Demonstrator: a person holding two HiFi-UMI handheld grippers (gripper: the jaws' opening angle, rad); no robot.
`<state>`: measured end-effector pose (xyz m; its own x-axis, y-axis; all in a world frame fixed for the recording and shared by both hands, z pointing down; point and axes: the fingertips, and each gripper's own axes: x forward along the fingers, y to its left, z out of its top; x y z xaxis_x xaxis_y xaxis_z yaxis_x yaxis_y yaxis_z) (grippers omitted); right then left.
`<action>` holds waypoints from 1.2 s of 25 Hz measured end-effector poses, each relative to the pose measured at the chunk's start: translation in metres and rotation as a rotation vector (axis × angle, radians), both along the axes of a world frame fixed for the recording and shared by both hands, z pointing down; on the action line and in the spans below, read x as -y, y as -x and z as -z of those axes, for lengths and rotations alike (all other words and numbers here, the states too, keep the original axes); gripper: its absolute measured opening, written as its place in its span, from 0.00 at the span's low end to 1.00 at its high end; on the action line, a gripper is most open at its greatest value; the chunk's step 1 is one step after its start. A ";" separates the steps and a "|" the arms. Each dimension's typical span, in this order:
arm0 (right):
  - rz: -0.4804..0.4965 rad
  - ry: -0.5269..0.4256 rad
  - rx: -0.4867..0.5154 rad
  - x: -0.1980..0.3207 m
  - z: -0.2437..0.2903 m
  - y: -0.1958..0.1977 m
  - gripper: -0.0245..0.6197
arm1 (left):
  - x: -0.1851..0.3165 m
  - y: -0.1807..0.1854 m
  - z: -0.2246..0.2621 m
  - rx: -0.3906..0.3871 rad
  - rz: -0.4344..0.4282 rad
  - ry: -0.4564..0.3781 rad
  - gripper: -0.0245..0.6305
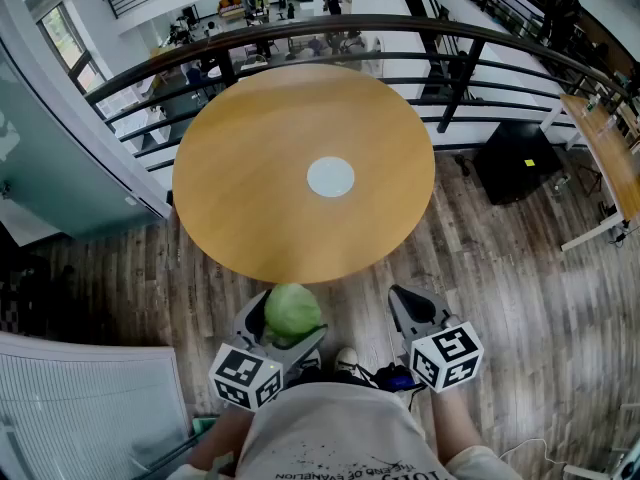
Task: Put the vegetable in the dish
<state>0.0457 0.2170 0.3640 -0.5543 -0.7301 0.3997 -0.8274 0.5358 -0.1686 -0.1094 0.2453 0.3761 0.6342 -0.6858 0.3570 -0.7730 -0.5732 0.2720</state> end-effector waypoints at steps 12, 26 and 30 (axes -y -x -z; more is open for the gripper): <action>-0.031 -0.009 0.010 -0.002 -0.004 0.001 0.08 | -0.001 0.003 -0.003 -0.004 -0.019 -0.002 0.79; -0.150 -0.029 0.056 0.005 0.006 0.012 0.08 | 0.006 0.039 0.002 -0.003 -0.073 -0.029 0.79; -0.176 -0.017 0.058 0.004 0.004 0.013 0.08 | 0.014 0.043 0.005 -0.004 -0.088 -0.026 0.79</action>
<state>0.0330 0.2134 0.3601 -0.4391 -0.8242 0.3577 -0.8977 0.3868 -0.2108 -0.1526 0.2314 0.3710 0.6937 -0.6363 0.3374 -0.7183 -0.6457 0.2592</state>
